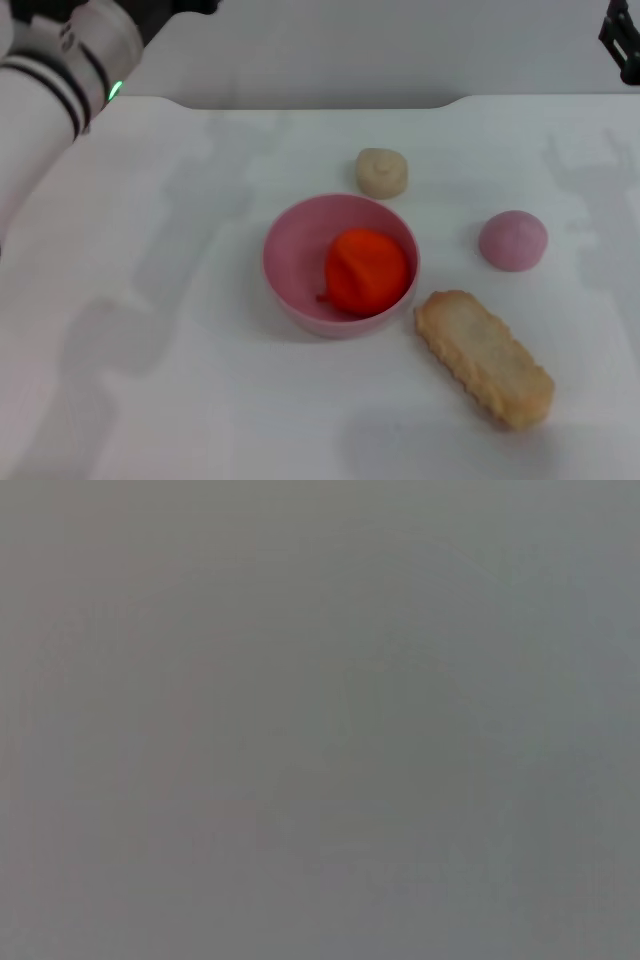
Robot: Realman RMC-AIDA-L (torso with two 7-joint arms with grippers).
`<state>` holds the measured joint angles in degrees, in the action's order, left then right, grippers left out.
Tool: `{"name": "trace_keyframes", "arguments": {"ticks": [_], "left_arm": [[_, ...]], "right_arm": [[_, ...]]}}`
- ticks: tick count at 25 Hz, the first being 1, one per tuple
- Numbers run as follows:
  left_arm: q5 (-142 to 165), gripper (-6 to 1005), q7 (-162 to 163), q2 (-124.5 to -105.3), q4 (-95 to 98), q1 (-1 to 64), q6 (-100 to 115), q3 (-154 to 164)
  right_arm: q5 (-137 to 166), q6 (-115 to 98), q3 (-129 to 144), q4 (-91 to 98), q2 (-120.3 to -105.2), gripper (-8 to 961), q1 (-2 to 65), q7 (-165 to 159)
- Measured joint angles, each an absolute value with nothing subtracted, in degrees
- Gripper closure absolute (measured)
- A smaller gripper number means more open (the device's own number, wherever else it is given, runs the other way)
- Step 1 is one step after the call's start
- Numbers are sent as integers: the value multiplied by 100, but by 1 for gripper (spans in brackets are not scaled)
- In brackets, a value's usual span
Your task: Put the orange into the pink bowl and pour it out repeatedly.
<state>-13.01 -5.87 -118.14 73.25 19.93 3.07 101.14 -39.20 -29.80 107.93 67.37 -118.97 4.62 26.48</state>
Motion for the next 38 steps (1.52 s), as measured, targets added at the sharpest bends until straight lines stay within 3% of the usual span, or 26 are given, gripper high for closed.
{"name": "trace_keyframes", "arguments": {"ticks": [8, 19, 38], "left_arm": [[-1399, 171, 287, -11823, 5387, 1911, 2817, 10085], [-1678, 170, 740, -11844, 3669, 1965, 4445, 9953], [-1654, 170, 984, -11821, 3574, 1858, 4395, 10115]], "right_arm": [[-3921, -3307, 10994, 6433, -11906, 126, 457, 2501], [-3920, -4545, 11392, 5610, -11911, 126, 508, 1635], [-3929, -5141, 11493, 4924, -11909, 126, 649, 1367]]}}
